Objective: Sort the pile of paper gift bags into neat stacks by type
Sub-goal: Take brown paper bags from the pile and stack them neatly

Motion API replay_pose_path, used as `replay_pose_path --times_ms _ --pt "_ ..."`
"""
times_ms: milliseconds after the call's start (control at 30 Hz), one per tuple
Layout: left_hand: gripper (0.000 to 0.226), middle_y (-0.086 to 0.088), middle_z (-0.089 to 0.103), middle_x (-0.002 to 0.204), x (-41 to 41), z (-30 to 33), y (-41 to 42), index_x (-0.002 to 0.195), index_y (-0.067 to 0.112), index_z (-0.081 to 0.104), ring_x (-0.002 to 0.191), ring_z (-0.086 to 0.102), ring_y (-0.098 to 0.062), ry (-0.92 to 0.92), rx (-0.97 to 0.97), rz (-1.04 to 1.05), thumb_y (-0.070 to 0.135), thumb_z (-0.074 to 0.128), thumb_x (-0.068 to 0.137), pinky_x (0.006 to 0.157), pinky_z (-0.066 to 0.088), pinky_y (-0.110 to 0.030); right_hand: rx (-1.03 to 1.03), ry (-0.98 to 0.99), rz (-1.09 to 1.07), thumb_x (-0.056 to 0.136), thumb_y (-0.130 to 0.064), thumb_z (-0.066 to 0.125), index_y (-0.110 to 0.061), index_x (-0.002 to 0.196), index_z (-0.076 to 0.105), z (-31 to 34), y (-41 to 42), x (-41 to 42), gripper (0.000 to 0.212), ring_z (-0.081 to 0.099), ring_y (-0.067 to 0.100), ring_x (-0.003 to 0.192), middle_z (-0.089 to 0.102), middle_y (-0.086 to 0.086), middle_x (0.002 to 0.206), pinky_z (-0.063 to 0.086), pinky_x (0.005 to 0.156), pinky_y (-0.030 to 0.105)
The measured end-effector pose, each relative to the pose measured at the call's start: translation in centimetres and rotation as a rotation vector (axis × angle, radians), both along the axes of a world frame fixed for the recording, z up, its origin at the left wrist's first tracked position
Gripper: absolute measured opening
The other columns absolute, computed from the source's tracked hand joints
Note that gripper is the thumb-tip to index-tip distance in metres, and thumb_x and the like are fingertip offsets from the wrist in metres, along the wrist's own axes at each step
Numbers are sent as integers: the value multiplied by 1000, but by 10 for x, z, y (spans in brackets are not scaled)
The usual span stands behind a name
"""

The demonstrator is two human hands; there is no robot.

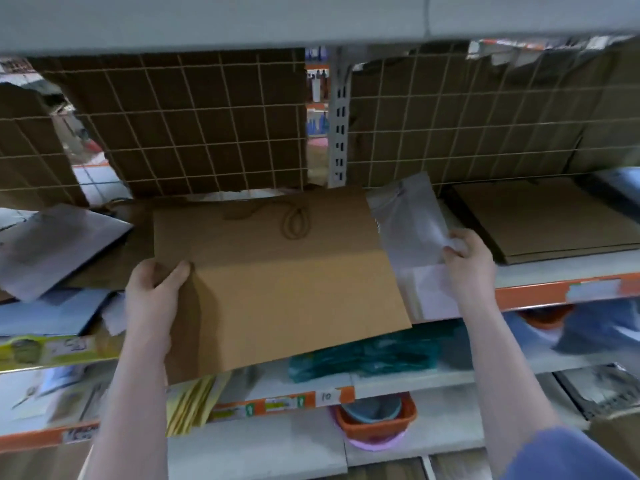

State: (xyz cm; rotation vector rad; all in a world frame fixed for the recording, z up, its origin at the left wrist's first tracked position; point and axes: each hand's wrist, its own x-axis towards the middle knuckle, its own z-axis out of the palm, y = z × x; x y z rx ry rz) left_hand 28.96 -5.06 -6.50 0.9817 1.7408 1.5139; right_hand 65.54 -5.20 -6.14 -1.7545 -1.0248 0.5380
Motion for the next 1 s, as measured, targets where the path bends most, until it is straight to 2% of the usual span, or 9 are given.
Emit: replay_pose_path --times_ms 100,200,267,333,400,533,667,800,1000 --pt "26 -7 60 99 29 1 1 112 19 54 93 57 -29 1 -2 -5 26 62 89 79 46 -39 -11 30 22 96 -11 44 -20 129 48 -4 7 28 34 56 19 90 55 2 110 45 73 33" --pt "49 -8 57 118 47 2 11 132 16 46 106 55 -30 -7 -13 -21 30 63 88 92 46 -45 -25 27 19 96 -11 44 -20 130 48 -12 18 48 35 55 10 77 56 1 106 43 61 26" --pt "58 -6 53 122 57 3 20 140 15 39 111 52 -29 -12 -15 -28 29 63 88 95 43 -44 -37 12 11 96 -9 44 -19 131 48 -16 27 59 36 52 5 70 55 0 102 45 59 23" --pt "59 -4 51 121 65 4 32 141 14 38 112 50 -28 -20 -9 -36 28 62 89 95 42 -42 -46 2 7 95 -8 43 -17 131 48 -19 38 66 37 52 10 69 56 3 107 48 65 30" --pt "53 -7 53 123 71 6 42 137 17 42 113 50 -30 -26 -36 -39 28 62 89 98 42 -45 -57 -1 13 95 -9 43 -16 131 48 -19 51 73 36 57 21 80 58 9 120 50 77 38" --pt "35 -4 53 106 84 8 59 126 14 50 96 52 -26 7 -37 -35 21 57 92 82 43 -39 -146 -32 27 97 -11 41 -16 135 46 -22 80 86 39 54 32 114 53 11 134 42 83 33" --pt "39 -1 52 109 89 7 70 130 14 49 97 49 -22 12 -41 -23 22 57 92 83 40 -36 -180 -106 45 95 -10 44 -11 132 51 -30 96 92 37 56 35 113 57 16 129 44 87 36" --pt "39 -5 54 112 88 4 78 128 14 50 104 52 -27 28 -76 -19 24 59 91 87 43 -40 -211 -185 24 96 -12 47 -6 129 54 -38 104 91 35 51 38 119 56 19 131 42 94 40" --pt "39 -4 54 113 94 2 81 128 15 50 103 52 -27 31 -88 -32 24 58 91 91 44 -42 -227 -274 0 95 -11 49 -4 125 57 -55 114 86 32 57 38 110 59 22 124 47 90 42"
